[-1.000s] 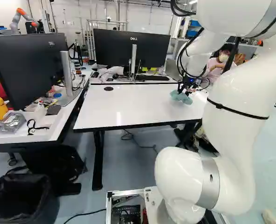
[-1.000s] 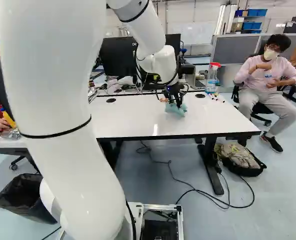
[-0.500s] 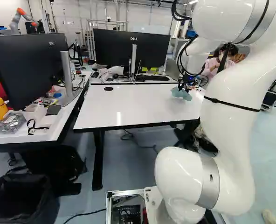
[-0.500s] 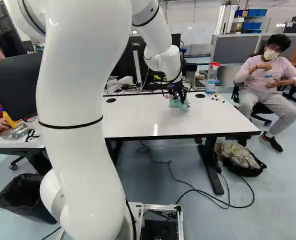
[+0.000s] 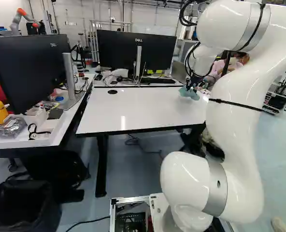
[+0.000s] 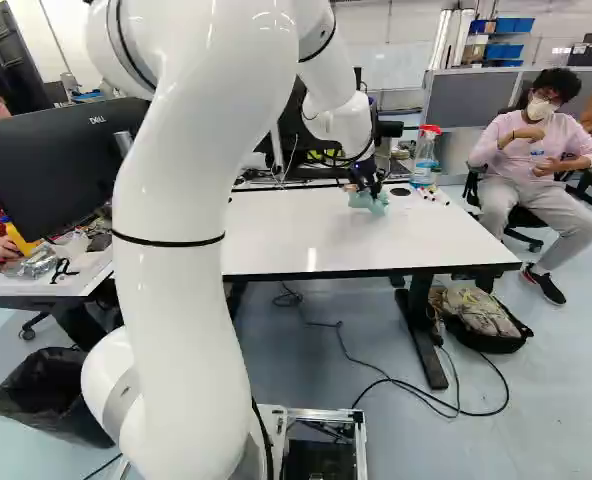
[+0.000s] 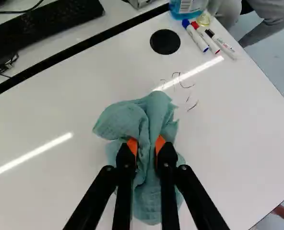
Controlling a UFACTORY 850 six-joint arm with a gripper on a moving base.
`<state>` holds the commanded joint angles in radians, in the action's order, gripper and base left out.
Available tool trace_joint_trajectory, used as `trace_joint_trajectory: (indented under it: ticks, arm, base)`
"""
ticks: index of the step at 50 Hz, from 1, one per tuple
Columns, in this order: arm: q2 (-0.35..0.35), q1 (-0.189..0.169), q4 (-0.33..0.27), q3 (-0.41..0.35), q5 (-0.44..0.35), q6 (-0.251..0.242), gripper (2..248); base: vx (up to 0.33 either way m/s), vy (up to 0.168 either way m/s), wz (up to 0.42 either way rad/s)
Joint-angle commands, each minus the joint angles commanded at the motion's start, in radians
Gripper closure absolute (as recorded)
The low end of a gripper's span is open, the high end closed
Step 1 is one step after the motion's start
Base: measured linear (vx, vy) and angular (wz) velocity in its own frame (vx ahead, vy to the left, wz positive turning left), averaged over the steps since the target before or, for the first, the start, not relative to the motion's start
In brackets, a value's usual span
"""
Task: Clean the table with the green towel
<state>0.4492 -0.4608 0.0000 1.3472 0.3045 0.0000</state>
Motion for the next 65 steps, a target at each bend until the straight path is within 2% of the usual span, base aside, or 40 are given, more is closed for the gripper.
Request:
trace_joint_trajectory:
  ticks: [46, 65]
  arm:
    - [0.185, -0.07, 0.0, 0.246, -0.09, 0.0, 191]
    - [0.213, -0.078, 0.0, 0.28, -0.141, 0.0, 191]
  base:
    - [0.0, 0.0, 0.0]
    - [0.0, 0.0, 0.0]
